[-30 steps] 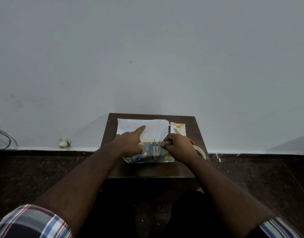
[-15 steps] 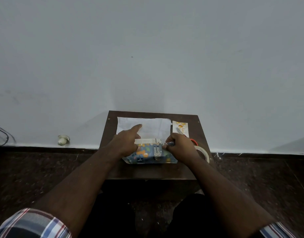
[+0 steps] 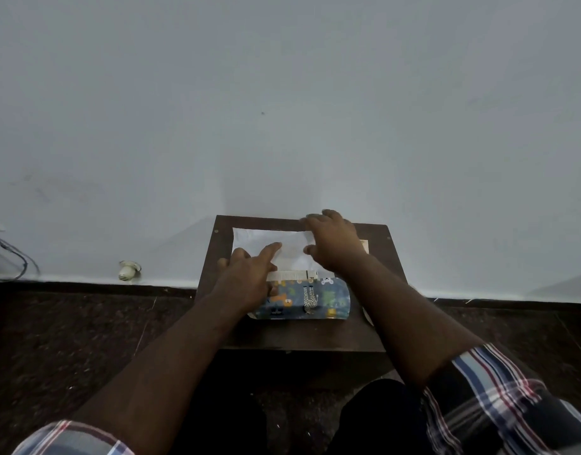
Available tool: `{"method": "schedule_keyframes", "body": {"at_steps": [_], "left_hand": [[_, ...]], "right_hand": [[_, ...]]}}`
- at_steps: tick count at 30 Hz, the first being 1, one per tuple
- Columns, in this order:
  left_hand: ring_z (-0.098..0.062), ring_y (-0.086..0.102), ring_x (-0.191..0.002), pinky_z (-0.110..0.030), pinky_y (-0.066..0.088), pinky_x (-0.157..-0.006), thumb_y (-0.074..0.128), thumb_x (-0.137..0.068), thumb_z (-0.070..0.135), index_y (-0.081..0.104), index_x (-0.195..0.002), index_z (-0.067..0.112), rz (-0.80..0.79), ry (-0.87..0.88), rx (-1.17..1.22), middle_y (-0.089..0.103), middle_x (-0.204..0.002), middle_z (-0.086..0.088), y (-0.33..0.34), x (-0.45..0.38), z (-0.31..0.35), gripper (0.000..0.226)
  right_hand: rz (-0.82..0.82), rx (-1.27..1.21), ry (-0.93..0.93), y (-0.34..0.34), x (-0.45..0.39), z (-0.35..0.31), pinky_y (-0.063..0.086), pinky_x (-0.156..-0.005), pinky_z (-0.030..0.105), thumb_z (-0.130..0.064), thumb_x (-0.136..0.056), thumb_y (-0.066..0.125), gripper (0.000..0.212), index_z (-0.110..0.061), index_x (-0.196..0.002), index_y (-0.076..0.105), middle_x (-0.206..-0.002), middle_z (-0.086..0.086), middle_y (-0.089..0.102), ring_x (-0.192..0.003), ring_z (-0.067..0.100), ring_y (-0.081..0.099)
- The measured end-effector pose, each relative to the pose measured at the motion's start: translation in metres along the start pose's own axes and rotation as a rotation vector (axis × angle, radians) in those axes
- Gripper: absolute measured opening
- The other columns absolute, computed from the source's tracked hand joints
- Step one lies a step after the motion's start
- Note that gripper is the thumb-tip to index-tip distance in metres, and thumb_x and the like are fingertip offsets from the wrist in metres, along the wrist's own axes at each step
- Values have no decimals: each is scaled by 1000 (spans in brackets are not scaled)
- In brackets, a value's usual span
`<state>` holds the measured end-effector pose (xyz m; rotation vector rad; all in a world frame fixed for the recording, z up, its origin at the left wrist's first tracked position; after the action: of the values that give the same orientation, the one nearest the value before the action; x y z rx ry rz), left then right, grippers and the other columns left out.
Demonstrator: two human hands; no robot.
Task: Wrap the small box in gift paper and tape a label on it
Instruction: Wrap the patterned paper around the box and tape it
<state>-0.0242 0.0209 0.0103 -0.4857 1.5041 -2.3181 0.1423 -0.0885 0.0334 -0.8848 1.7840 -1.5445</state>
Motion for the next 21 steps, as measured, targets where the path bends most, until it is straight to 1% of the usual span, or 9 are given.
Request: {"method": "schedule_keyframes", "body": {"at_steps": [2, 3, 5, 7, 11, 13, 16, 18, 21], "left_hand": [[-19, 35, -128, -42, 26, -98, 68, -91, 33, 17, -154, 43, 16, 18, -36, 62, -134, 17, 1, 1, 2, 82], [-18, 35, -128, -42, 27, -99, 67, -91, 33, 16, -154, 43, 19, 23, -46, 62, -134, 17, 2, 0, 1, 82], [-18, 35, -129, -42, 28, -99, 67, -90, 34, 15, -155, 43, 12, 27, -57, 62, -134, 18, 1, -1, 1, 84], [-19, 35, -128, -42, 28, -98, 68, -89, 37, 12, -155, 43, 16, 35, -76, 58, -137, 17, 1, -2, 2, 87], [-27, 35, -127, -44, 33, -97, 75, -82, 48, 7, -157, 40, 152, 61, -263, 31, -150, 2, -1, 4, 9, 101], [-31, 36, -128, -47, 36, -96, 80, -74, 48, 5, -158, 40, 272, 84, -346, 26, -153, -4, 0, 9, 13, 112], [-33, 25, -140, -51, 31, -105, 75, -80, 43, -11, -157, 39, 279, 65, -357, 8, -163, -5, 0, 13, 18, 116], [-31, 29, -140, -51, 32, -104, 70, -82, 36, -13, -157, 36, 318, 56, -354, 11, -164, -5, -2, 17, 20, 112], [-25, 51, -122, -48, 36, -94, 66, -80, 21, -8, -158, 33, 388, 97, -346, 37, -154, -3, 3, 18, 18, 108]], "right_hand": [[-83, 54, -10, 7, -9, -1, 26, -117, 52, -35, -91, 70, 65, -26, -148, 41, -151, -2, 49, -148, 27, 27], [-98, 78, -9, 9, -11, -2, 26, -117, 53, -35, -91, 69, 63, -26, -148, 42, -148, 0, 52, -146, 27, 30], [-68, 113, -24, 8, -11, -5, 32, -112, 50, -34, -93, 66, 49, -27, -140, 52, -133, 1, 63, -134, 27, 43], [13, 114, -70, 3, -8, -9, 39, -98, 43, -29, -95, 59, 27, -25, -121, 65, -112, 1, 70, -116, 25, 52], [146, 72, -180, 0, 7, -15, 37, -71, 34, -20, -93, 54, 19, -21, -96, 73, -86, 1, 68, -89, 26, 58], [197, 73, -219, 0, 17, -17, 36, -64, 31, -17, -88, 58, 16, -20, -89, 73, -78, 1, 66, -76, 27, 60], [196, 104, -264, -1, 36, -24, 31, -60, 28, -11, -79, 65, 12, -20, -75, 72, -68, -1, 65, -66, 27, 61], [188, 107, -278, 1, 50, -27, 29, -60, 28, -10, -74, 69, 11, -21, -71, 70, -65, -2, 63, -62, 26, 60], [139, 97, -302, 11, 69, -27, 35, -62, 30, -13, -72, 73, 11, -22, -77, 71, -71, -3, 64, -65, 25, 61]]}}
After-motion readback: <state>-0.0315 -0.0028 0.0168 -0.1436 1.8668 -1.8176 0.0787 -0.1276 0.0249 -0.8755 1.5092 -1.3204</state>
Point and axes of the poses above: each hand's wrist, its own x-axis away from the middle knuckle, its own y-axis out of the palm, z = x × y, the point moved 2 cm from there along -x, towards the middle knuckle
